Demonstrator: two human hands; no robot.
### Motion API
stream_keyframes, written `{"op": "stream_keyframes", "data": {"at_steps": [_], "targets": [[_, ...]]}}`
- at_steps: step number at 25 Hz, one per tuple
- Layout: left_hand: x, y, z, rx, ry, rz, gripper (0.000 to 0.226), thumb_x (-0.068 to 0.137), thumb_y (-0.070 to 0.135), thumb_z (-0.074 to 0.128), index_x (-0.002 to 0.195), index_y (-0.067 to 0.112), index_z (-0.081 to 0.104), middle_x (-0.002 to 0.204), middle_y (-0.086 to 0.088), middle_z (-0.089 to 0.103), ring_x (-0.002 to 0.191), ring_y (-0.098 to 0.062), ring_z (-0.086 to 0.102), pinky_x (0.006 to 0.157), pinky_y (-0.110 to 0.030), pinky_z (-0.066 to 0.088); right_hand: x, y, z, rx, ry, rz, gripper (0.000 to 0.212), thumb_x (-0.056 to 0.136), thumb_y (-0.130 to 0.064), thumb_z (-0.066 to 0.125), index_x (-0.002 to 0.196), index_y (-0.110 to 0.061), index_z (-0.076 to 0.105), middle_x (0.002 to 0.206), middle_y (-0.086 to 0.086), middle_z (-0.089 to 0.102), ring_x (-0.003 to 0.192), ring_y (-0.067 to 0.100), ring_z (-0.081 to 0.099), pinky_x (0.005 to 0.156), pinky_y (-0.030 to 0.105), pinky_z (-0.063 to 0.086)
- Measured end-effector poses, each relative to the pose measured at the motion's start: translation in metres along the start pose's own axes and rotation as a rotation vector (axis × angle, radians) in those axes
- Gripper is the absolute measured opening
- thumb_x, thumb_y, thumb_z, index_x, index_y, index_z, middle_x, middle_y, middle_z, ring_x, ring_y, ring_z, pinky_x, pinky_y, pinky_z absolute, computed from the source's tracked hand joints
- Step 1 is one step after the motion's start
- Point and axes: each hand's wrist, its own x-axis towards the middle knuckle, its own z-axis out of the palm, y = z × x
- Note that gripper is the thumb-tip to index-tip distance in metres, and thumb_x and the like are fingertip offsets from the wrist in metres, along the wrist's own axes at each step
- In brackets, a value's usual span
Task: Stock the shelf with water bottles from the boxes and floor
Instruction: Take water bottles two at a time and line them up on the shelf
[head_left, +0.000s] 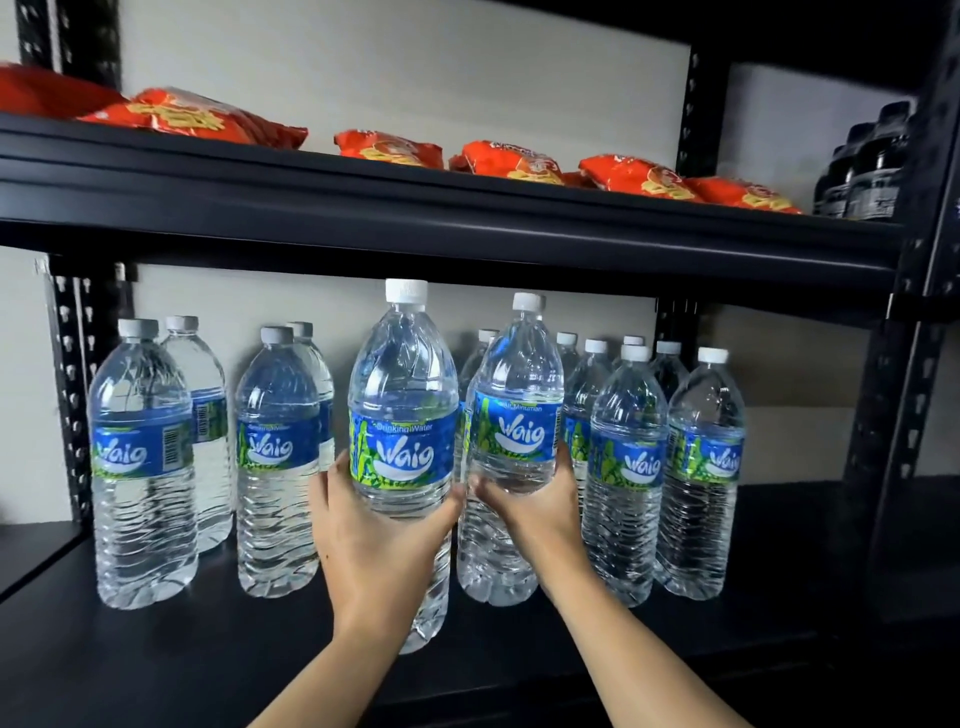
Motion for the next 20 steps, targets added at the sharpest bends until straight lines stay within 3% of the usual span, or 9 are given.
{"op": "stream_keyframes", "data": {"at_steps": [2,4,7,9,11,13,15,17,20], "targets": [[0.002,-0.001,0.0,-0.001,-0.004,-0.005,0.081,0.054,0.045,0.09,0.12,0.016,0.053,0.105,0.007,0.043,0.094,0.005,0.033,0.088,-0.01,0.023,0.0,0.006,-0.002,-0.008,-0.004,-0.002,0.088,0.069,-0.024,0.09,0.13,-0.043,0.03,0.119,-0.004,0.059,0.098,0.002,0.059,0.079,0.006,0.038],[0.004,-0.003,-0.001,0.0,-0.002,-0.01,0.08,0.056,0.044,0.09,0.121,0.017,0.051,0.106,0.007,0.043,0.094,0.005,0.033,0.089,-0.011,0.023,-0.004,0.017,0.0,-0.019,-0.016,0.022,0.07,0.069,-0.016,0.089,0.111,-0.038,0.038,0.086,-0.016,0.056,0.069,-0.011,0.056,0.062,0.0,0.042],[0.005,-0.004,-0.004,-0.006,-0.003,-0.008,0.08,0.057,0.044,0.089,0.122,0.019,0.05,0.105,0.008,0.042,0.097,0.003,0.034,0.091,-0.015,0.024,-0.01,0.037,0.008,-0.069,-0.022,0.049,0.088,0.063,-0.03,0.092,0.134,-0.031,0.04,0.11,-0.002,0.062,0.097,0.005,0.064,0.09,0.027,0.054],[0.005,-0.005,-0.005,0.002,-0.011,-0.009,0.08,0.057,0.045,0.089,0.122,0.018,0.05,0.106,0.007,0.042,0.097,0.002,0.034,0.09,-0.015,0.024,-0.01,0.048,0.013,-0.097,0.002,0.042,0.089,0.058,-0.041,0.091,0.131,-0.037,0.041,0.122,-0.004,0.06,0.112,0.015,0.06,0.102,0.044,0.048],[0.005,-0.008,-0.006,0.01,-0.011,-0.014,0.082,0.057,0.045,0.089,0.124,0.016,0.05,0.107,0.006,0.043,0.098,0.002,0.034,0.089,-0.015,0.024,-0.009,0.05,0.014,-0.127,-0.037,0.042,0.087,0.057,-0.043,0.089,0.13,-0.039,0.042,0.124,-0.01,0.06,0.115,0.013,0.059,0.104,0.042,0.046],[0.004,-0.01,-0.009,0.021,-0.012,-0.006,0.084,0.056,0.046,0.089,0.124,0.015,0.051,0.108,0.005,0.044,0.097,0.003,0.033,0.088,-0.012,0.022,-0.006,0.047,0.006,-0.148,-0.102,0.061,0.086,0.065,-0.036,0.089,0.132,-0.037,0.034,0.121,-0.015,0.051,0.116,0.01,0.051,0.105,0.029,0.038],[0.004,-0.014,-0.011,0.041,-0.01,0.009,0.083,0.056,0.046,0.089,0.123,0.013,0.052,0.108,0.003,0.045,0.093,0.005,0.031,0.085,-0.009,0.021,-0.001,0.046,-0.006,-0.145,-0.145,0.098,0.09,0.073,-0.022,0.087,0.136,-0.036,0.025,0.109,-0.02,0.042,0.112,0.008,0.04,0.093,0.015,0.034],[0.004,-0.016,-0.014,0.052,-0.014,0.003,0.084,0.056,0.045,0.09,0.123,0.012,0.053,0.109,0.002,0.046,0.093,0.005,0.032,0.085,-0.008,0.022,0.005,0.048,-0.014,-0.133,-0.153,0.137,0.099,0.071,-0.017,0.088,0.144,-0.033,0.022,0.124,-0.015,0.043,0.117,0.011,0.042,0.084,0.004,0.039],[0.001,-0.017,-0.015,0.058,-0.001,0.016,0.085,0.056,0.042,0.09,0.124,0.01,0.053,0.106,0.002,0.045,0.091,0.004,0.032,0.084,-0.007,0.022,0.007,0.05,-0.019,-0.15,-0.168,0.206,0.126,0.061,-0.03,0.092,0.155,-0.031,0.008,0.158,0.006,0.027,0.139,0.027,0.037,0.109,0.033,0.037]]}}
